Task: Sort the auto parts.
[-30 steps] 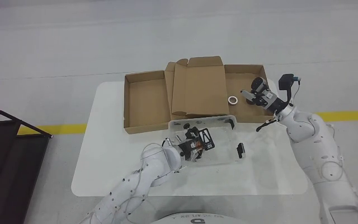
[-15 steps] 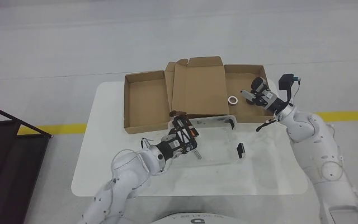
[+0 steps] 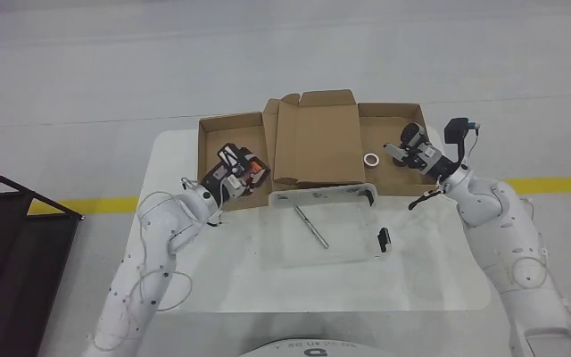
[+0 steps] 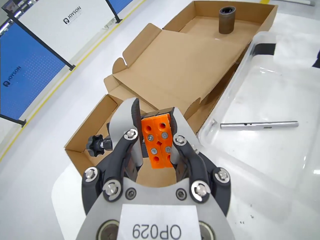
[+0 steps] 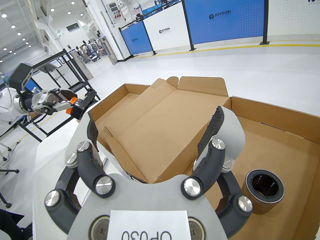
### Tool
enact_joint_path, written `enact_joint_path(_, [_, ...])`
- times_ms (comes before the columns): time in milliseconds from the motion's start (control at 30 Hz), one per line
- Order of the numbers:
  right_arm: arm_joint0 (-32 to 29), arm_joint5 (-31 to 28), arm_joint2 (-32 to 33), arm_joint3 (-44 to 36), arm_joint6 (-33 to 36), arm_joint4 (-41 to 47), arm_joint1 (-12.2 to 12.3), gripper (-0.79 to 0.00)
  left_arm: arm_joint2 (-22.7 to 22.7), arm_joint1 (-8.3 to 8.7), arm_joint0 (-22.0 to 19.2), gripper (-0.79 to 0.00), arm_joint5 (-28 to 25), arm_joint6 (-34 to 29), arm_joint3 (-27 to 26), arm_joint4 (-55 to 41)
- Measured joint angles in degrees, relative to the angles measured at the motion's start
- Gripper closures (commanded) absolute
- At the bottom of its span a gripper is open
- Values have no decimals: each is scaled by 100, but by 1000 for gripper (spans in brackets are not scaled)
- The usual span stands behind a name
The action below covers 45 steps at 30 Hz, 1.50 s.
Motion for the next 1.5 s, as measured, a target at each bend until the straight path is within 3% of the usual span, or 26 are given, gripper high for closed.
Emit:
enact_joint_path(200, [0, 0, 0, 0, 0, 0, 0, -785, 392, -79, -527, 0, 142, 247, 918, 74])
enact_joint_path(500, [0, 0, 0, 0, 0, 0, 0, -785, 645, -138, -846, 0, 758, 254, 1515, 568])
enact_joint_path(533, [0, 0, 0, 0, 0, 0, 0, -785, 652, -141, -854, -225, 810, 252, 1553, 593])
enact_joint_path(567, [0, 0, 0, 0, 0, 0, 0, -785, 659, -144, -862, -345, 854, 248, 1587, 610])
enact_joint_path(600, [0, 0, 0, 0, 0, 0, 0, -785, 668, -147, -871, -785, 900, 236, 1626, 636])
enact_joint_path(967, [0, 0, 0, 0, 0, 0, 0, -785, 604, -131, -792, -785, 1032, 191, 1496, 774])
enact_joint_path(1233, [0, 0, 0, 0, 0, 0, 0, -785, 221, -83, -315, -785, 1326, 292, 647, 441])
enact_joint_path(1367, [0, 0, 0, 0, 0, 0, 0, -785, 125, -36, 151, -785, 903, 332, -168, 135])
enact_joint_path(1500, [0, 0, 0, 0, 0, 0, 0, -785, 138, 73, 651, -785, -73, 421, -1031, 477])
